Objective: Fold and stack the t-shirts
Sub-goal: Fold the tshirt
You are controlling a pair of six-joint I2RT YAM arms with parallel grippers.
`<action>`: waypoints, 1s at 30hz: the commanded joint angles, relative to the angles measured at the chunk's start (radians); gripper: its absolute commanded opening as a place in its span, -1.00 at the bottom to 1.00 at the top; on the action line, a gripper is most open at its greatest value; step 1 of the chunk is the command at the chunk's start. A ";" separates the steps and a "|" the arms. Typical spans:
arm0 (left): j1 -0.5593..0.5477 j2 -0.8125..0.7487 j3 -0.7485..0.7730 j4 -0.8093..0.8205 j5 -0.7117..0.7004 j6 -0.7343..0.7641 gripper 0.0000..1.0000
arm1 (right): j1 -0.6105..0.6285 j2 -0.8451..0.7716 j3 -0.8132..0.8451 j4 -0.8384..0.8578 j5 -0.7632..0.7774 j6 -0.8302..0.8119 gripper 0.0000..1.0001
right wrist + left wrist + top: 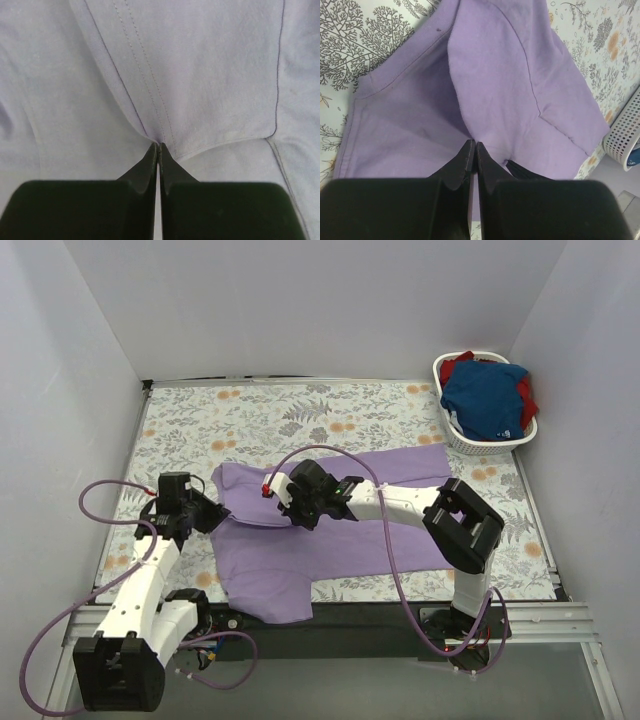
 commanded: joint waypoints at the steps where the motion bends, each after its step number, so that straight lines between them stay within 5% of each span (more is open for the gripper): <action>1: -0.002 -0.027 0.020 -0.053 -0.001 -0.022 -1.00 | 0.000 -0.052 0.012 -0.026 -0.027 -0.025 -0.97; 7: -0.003 -0.039 0.077 -0.090 0.016 -0.021 -1.00 | 0.000 -0.067 0.019 -0.049 -0.006 -0.047 -0.97; 12: -0.019 -0.063 -0.024 -0.098 0.063 -0.044 -0.97 | 0.000 -0.017 -0.001 -0.049 -0.024 -0.050 -0.97; 17: -0.022 -0.046 -0.042 -0.078 0.021 -0.033 -0.59 | -0.002 0.030 0.007 -0.049 -0.061 -0.050 -0.97; 19: -0.022 -0.026 0.013 -0.070 -0.066 -0.018 -0.12 | 0.000 0.036 0.009 -0.048 -0.067 -0.051 -0.97; 22: -0.011 0.068 0.092 -0.014 -0.140 0.017 0.27 | 0.000 0.037 0.009 -0.048 -0.069 -0.057 -0.97; 30: 0.014 0.475 0.273 0.230 -0.159 0.096 0.27 | 0.000 0.039 0.012 -0.042 -0.095 -0.060 -0.97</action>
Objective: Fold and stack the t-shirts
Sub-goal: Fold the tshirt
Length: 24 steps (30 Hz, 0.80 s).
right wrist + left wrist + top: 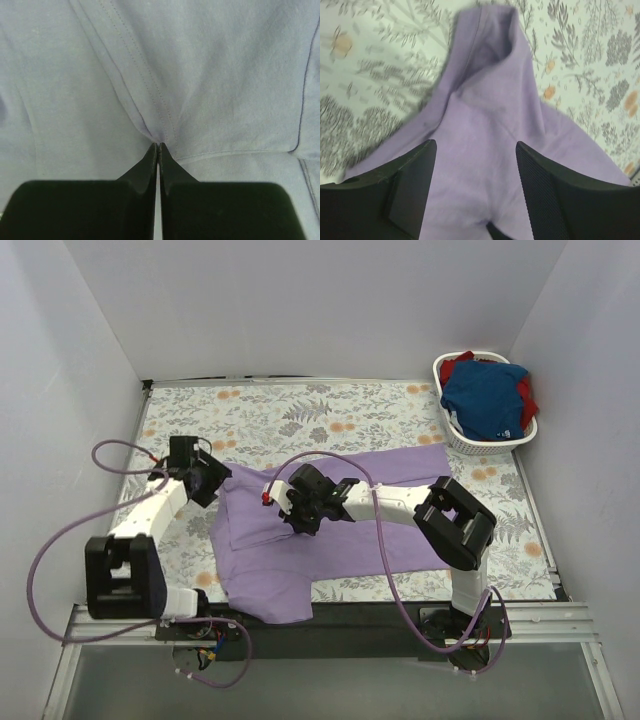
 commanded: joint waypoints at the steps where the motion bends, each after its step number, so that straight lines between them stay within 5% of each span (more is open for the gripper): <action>1: 0.005 0.171 0.094 0.118 -0.028 0.052 0.23 | -0.002 -0.006 0.013 -0.010 -0.040 -0.009 -0.97; 8: 0.005 0.416 0.229 0.146 -0.067 0.101 0.07 | 0.000 0.013 0.032 -0.007 -0.056 -0.007 -0.97; 24: 0.040 0.508 0.296 0.185 0.012 0.157 0.01 | 0.000 0.025 0.045 -0.009 -0.051 0.004 -0.95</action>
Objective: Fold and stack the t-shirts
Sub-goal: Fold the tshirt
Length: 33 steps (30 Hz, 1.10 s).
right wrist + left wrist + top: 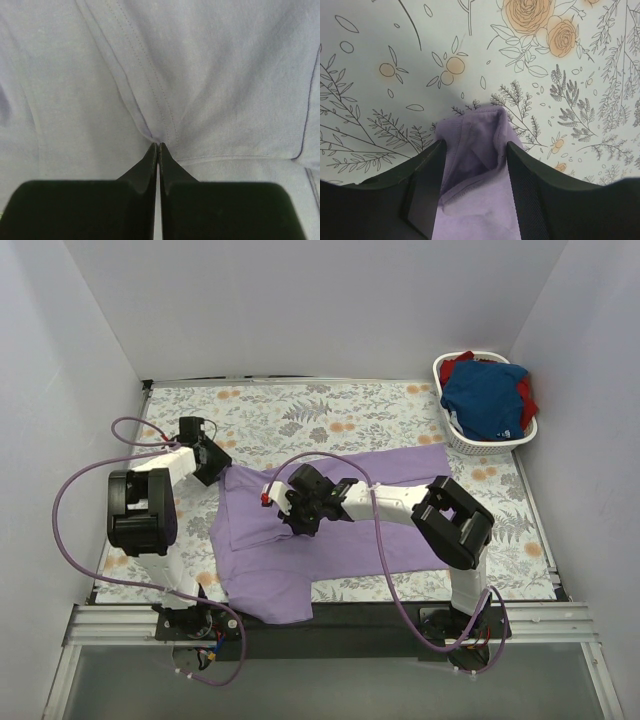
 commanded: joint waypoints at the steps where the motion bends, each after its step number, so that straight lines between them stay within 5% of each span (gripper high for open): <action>1: 0.003 0.006 0.026 0.014 0.031 0.020 -0.01 | -0.001 0.015 0.044 -0.009 -0.021 0.012 -0.94; 4: 0.003 -0.006 0.024 0.023 0.064 0.017 -0.07 | 0.000 0.015 0.047 -0.009 -0.014 0.013 -0.87; 9: 0.003 -0.012 0.018 0.025 0.054 0.024 -0.48 | -0.003 -0.008 0.057 -0.011 0.023 0.029 -0.35; 15: 0.003 -0.041 0.000 0.011 -0.021 0.049 -1.00 | -0.093 -0.095 0.060 -0.012 0.055 0.078 -0.08; 23: 0.033 -0.035 0.035 -0.009 -0.153 0.103 -1.00 | -0.397 -0.190 0.009 -0.017 0.110 0.182 -0.01; 33: 0.055 0.106 0.168 0.014 -0.178 0.155 -1.00 | -0.748 -0.094 0.037 0.011 0.195 0.304 -0.03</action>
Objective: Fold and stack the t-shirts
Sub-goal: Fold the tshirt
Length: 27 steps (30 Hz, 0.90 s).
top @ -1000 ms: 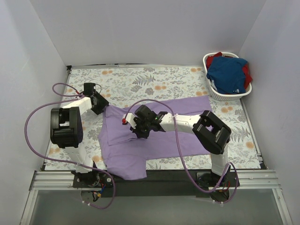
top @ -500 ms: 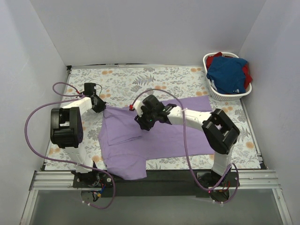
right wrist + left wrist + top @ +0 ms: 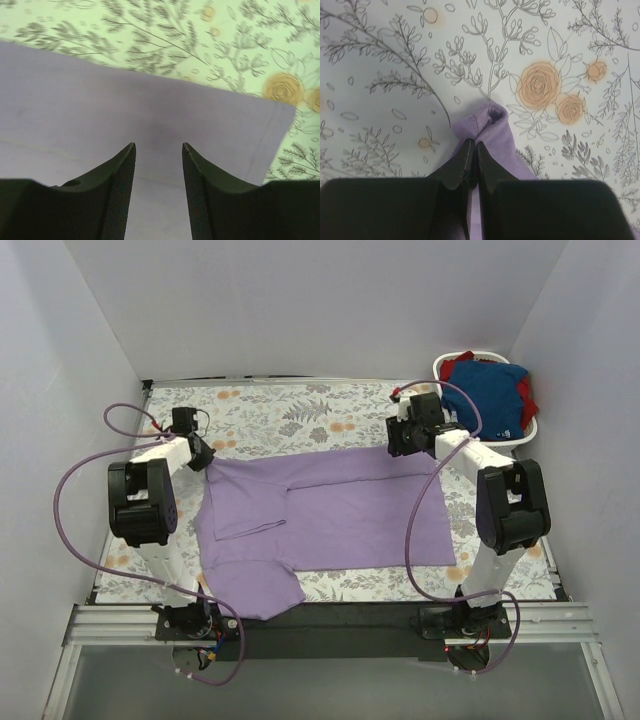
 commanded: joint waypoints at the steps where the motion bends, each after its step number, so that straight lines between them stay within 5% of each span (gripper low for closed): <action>1: 0.011 0.047 0.074 0.023 -0.049 0.034 -1.00 | -0.044 0.065 0.029 0.027 0.043 0.064 -0.03; 17: 0.063 0.355 0.345 -0.020 0.048 0.007 -0.94 | -0.181 0.374 0.285 0.031 0.045 0.145 -0.04; 21: 0.084 0.360 0.419 -0.046 0.071 0.005 -0.65 | -0.199 0.405 0.398 -0.008 0.053 0.131 -0.03; 23: 0.101 0.329 0.419 -0.045 0.054 0.004 -0.36 | -0.199 0.384 0.422 -0.016 0.027 0.127 -0.04; 24: 0.107 0.290 0.413 -0.045 0.045 0.002 0.00 | -0.199 0.373 0.428 -0.016 0.010 0.123 -0.04; 27: 0.119 0.185 0.366 -0.028 0.028 -0.003 0.25 | -0.192 0.321 0.414 -0.016 -0.042 0.120 -0.04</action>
